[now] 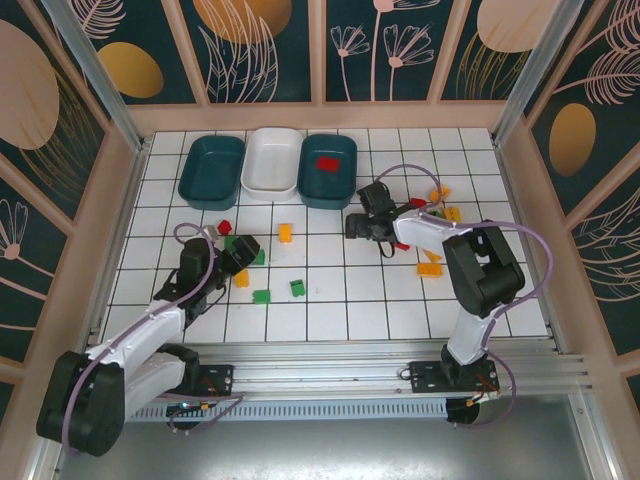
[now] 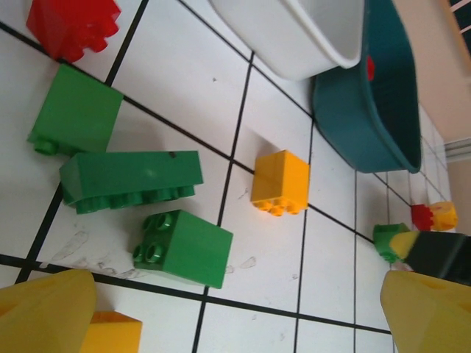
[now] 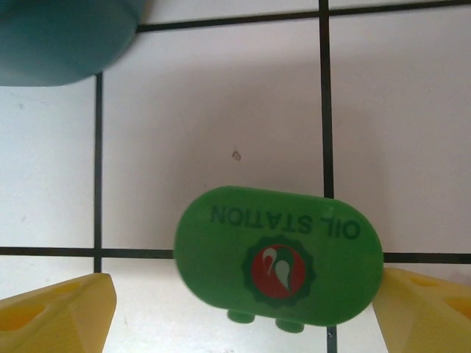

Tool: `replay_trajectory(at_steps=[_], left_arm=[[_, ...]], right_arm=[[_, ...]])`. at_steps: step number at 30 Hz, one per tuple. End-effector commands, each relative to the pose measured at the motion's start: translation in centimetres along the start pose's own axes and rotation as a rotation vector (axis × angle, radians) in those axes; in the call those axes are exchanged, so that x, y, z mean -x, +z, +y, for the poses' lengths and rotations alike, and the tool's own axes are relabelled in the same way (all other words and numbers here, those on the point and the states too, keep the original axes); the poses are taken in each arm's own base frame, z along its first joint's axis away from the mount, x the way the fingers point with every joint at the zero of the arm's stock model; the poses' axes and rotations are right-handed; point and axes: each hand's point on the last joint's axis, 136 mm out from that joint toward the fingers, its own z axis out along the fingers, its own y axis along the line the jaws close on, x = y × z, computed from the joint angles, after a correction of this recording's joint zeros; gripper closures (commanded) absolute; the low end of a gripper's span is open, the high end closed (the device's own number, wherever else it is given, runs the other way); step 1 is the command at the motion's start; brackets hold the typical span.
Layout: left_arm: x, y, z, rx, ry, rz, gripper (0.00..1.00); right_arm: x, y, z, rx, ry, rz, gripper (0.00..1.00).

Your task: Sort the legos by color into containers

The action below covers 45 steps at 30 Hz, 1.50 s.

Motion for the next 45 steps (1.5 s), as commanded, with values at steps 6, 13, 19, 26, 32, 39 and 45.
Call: replay_trajectory(at_steps=[6,13,19,26,32,39,45], left_arm=[[0.8,-2.6,0.0,-0.005,-0.011,-0.067,0.01],[1.4,-4.4,0.0,0.015,0.004,-0.105,0.01],[2.0,-5.0,-0.1,0.026,0.025,-0.134,0.02],[3.4,-4.5,-0.3,0.059,0.061,-0.177,0.01],[4.8,-3.1,0.9,0.163,0.069,-0.211,0.01],[5.3,-2.0,0.9,0.223,0.089,-0.182,0.01],[4.9,-2.3,0.3,0.186,0.11,-0.162,0.02]], right_arm=[[0.0,2.2,-1.2,-0.119,0.031,-0.014,0.19],[1.0,3.4,0.1,-0.075,0.059,-0.032,0.23],[1.3,2.6,0.2,-0.088,0.062,-0.075,0.46],[5.1,-4.2,5.6,0.031,0.014,-0.226,0.52],[9.2,-3.9,14.0,0.199,-0.084,-0.264,0.52],[14.6,0.1,20.9,0.279,-0.177,-0.283,0.51],[18.4,1.3,23.8,0.307,-0.237,-0.334,0.27]])
